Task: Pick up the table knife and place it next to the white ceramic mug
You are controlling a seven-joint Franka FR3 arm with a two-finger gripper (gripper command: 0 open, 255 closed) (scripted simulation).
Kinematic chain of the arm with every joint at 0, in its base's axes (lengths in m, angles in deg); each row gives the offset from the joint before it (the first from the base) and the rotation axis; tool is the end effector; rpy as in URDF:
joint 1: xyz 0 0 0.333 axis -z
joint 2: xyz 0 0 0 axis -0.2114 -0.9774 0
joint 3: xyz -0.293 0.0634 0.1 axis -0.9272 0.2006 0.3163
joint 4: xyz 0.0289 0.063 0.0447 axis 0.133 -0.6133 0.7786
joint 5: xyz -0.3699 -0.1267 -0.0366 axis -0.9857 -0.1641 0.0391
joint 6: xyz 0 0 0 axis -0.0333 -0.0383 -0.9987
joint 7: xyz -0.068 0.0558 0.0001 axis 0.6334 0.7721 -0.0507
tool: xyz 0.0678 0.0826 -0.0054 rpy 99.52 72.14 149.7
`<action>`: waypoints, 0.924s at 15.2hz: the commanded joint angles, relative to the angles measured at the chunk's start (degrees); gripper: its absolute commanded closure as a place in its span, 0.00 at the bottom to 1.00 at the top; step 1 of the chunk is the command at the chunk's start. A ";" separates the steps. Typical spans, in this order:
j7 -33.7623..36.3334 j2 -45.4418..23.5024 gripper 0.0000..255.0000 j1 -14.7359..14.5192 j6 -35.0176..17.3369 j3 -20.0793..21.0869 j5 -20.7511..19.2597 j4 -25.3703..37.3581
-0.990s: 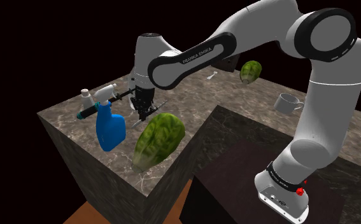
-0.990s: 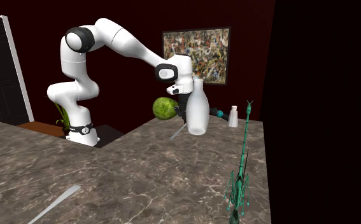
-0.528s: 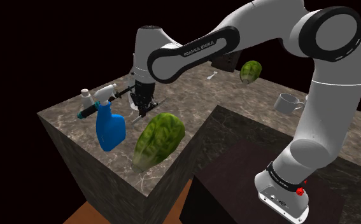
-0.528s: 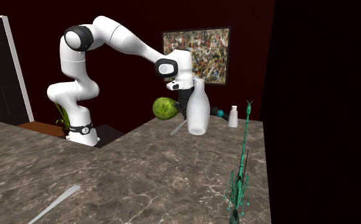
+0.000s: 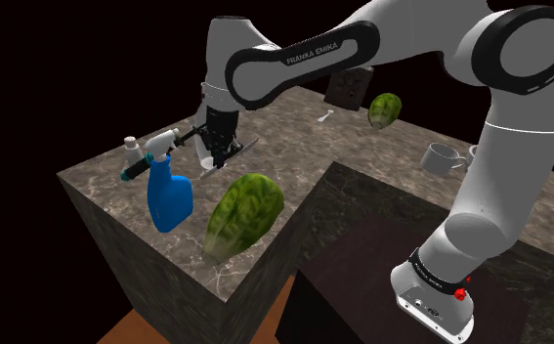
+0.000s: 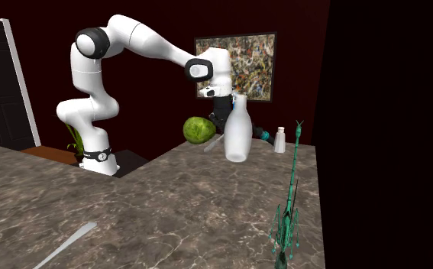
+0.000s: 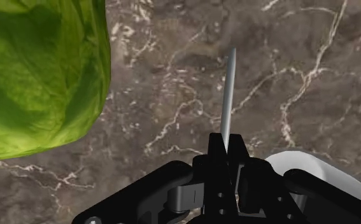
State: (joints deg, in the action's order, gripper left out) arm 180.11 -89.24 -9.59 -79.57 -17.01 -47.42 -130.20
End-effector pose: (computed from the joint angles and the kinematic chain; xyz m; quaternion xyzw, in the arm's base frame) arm 0.5320 0.3368 0.4106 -0.8156 0.5762 0.0306 0.0423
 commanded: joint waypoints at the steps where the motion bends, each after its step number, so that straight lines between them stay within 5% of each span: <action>1: -0.12 0.48 1.00 0.07 1.28 0.18 0.36 0.88; 14: -0.83 3.04 1.00 0.42 10.46 0.98 2.25 8.03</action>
State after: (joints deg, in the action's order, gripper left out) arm 179.40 -86.33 -9.23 -69.97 -16.05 -45.29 -122.92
